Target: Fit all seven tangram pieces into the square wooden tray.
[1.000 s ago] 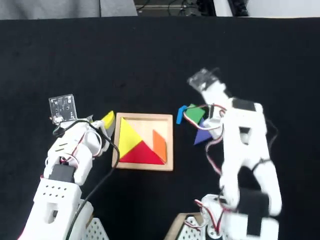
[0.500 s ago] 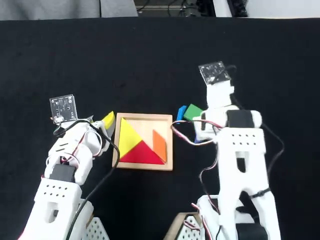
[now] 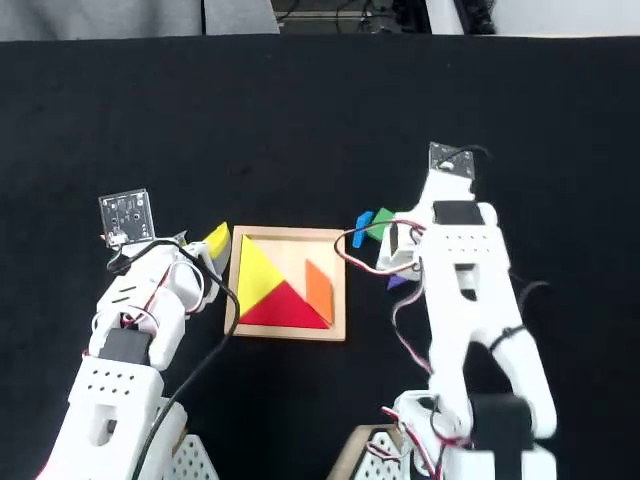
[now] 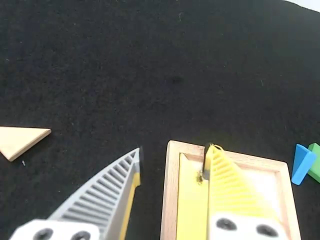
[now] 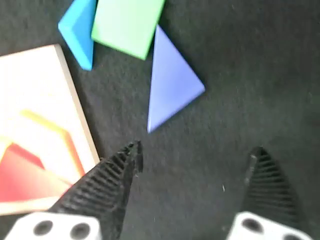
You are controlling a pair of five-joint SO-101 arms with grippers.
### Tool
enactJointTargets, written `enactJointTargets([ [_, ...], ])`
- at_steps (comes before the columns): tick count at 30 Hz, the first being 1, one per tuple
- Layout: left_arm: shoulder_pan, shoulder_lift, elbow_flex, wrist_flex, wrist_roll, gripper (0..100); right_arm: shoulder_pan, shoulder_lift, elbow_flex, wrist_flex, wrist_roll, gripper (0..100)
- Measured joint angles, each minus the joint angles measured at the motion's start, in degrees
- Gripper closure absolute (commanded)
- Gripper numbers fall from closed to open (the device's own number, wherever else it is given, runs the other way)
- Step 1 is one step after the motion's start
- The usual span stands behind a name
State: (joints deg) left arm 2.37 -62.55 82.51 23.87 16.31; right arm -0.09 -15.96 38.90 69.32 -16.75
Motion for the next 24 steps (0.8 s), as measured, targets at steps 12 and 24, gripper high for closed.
enactJointTargets([
  [12,0.0,0.0,0.0,0.0,0.0,79,0.0,17.6,-9.2,-5.0,-10.5,70.1],
  [24,0.4,0.0,0.0,0.0,0.0,79,0.0,28.2,-14.9,-5.0,-10.6,70.5],
])
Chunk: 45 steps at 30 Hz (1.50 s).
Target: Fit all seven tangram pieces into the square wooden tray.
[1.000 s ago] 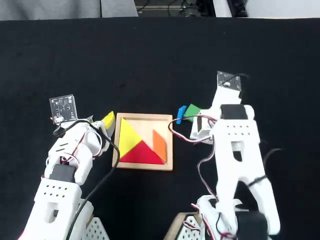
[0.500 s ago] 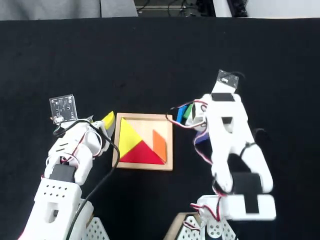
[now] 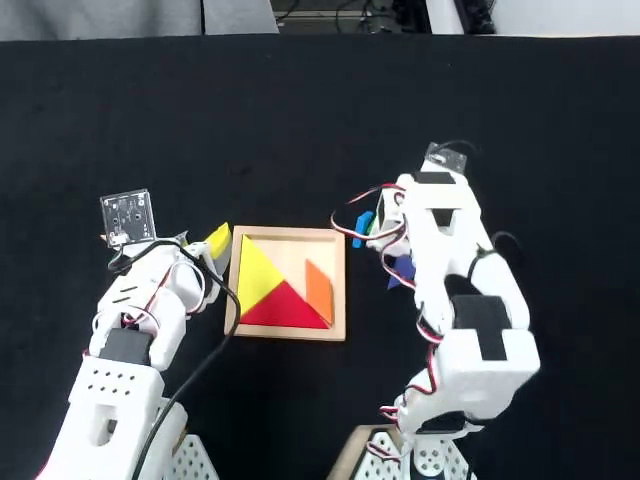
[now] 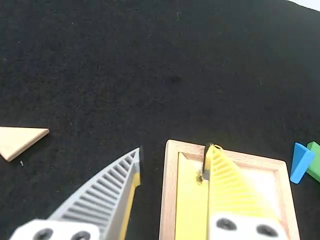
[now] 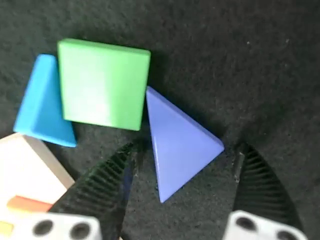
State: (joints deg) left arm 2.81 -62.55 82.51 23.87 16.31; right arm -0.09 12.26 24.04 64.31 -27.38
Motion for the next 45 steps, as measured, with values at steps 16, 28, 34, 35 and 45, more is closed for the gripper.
enactJointTargets([
  [16,-0.1,0.0,0.0,0.0,0.0,79,0.0,0.4,-0.1,-0.3,1.8,70.5],
  [28,-0.1,0.0,0.0,0.0,0.0,79,0.0,1.9,-0.3,-1.7,1.8,71.4],
  [34,-0.1,0.0,0.0,0.0,0.0,79,2.4,2.2,-0.9,-1.6,1.9,82.5],
  [35,-0.1,0.0,0.0,0.0,0.0,79,2.8,2.2,-0.9,-1.6,1.9,83.7],
  [45,-0.1,0.0,0.0,0.0,0.0,79,3.3,2.2,-0.9,-1.5,1.9,83.8],
])
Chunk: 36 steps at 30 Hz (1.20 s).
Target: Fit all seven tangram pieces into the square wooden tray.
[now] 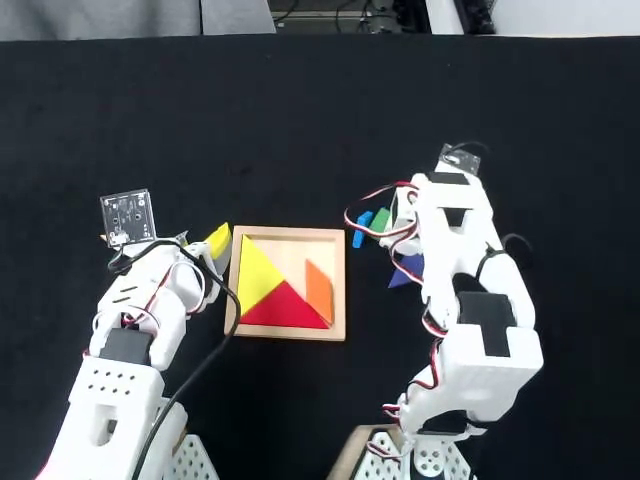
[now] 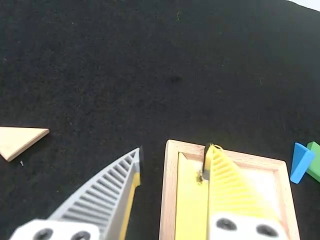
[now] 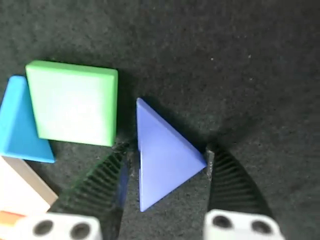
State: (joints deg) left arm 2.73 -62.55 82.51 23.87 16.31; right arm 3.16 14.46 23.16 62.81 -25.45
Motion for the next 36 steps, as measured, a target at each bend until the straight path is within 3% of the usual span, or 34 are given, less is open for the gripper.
enactJointTargets([
  [21,0.0,0.0,0.0,0.0,0.0,79,0.1,0.0,0.0,0.0,0.0,84.5],
  [27,0.0,0.0,0.0,0.0,0.0,79,0.3,0.0,0.1,0.0,0.0,93.9],
  [36,0.0,0.0,0.0,0.0,0.0,79,0.4,-0.1,0.1,0.1,0.0,91.3],
])
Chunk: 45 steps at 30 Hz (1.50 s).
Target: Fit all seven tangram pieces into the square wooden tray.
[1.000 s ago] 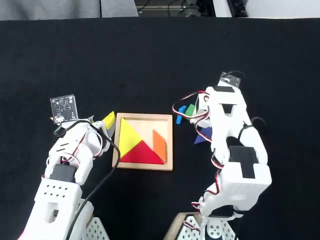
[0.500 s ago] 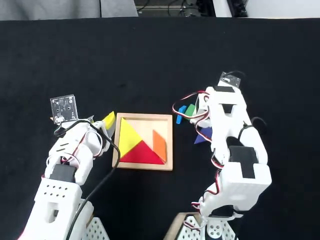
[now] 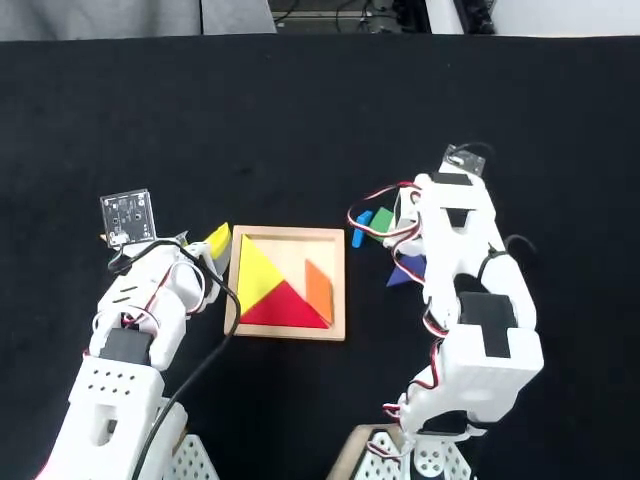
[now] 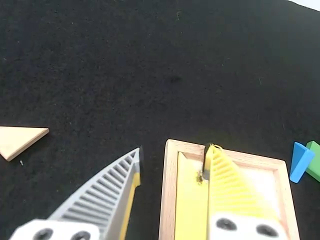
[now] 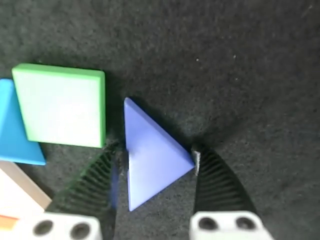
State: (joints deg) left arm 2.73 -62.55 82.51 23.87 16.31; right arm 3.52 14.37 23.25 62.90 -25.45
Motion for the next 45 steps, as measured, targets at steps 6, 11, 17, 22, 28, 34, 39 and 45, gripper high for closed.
enactJointTargets([
  [6,0.0,0.0,0.0,0.0,0.0,79,-0.4,-3.0,-0.1,2.4,3.3,91.3],
  [11,0.0,0.0,0.0,0.0,0.0,79,-2.2,-12.2,-0.3,5.8,12.5,91.3],
  [17,0.0,-0.1,0.5,0.0,0.0,79,-9.2,-18.8,-0.3,5.9,31.7,91.3],
  [22,0.1,-0.1,1.1,0.0,0.0,79,-14.9,-18.8,-3.1,6.8,53.0,91.0],
  [28,0.0,-0.1,1.1,0.0,0.0,79,-20.2,-18.8,-4.1,7.4,63.3,91.0],
  [34,0.0,-0.1,1.1,0.0,-3.3,79,-24.9,-18.8,-2.7,6.0,67.0,91.0],
  [39,0.0,-0.1,1.9,0.0,-4.0,79,-25.4,-18.8,0.5,2.4,67.0,91.0],
  [45,0.0,-0.1,1.9,0.0,-4.0,79,-25.3,-15.2,0.7,-1.1,62.9,91.0],
])
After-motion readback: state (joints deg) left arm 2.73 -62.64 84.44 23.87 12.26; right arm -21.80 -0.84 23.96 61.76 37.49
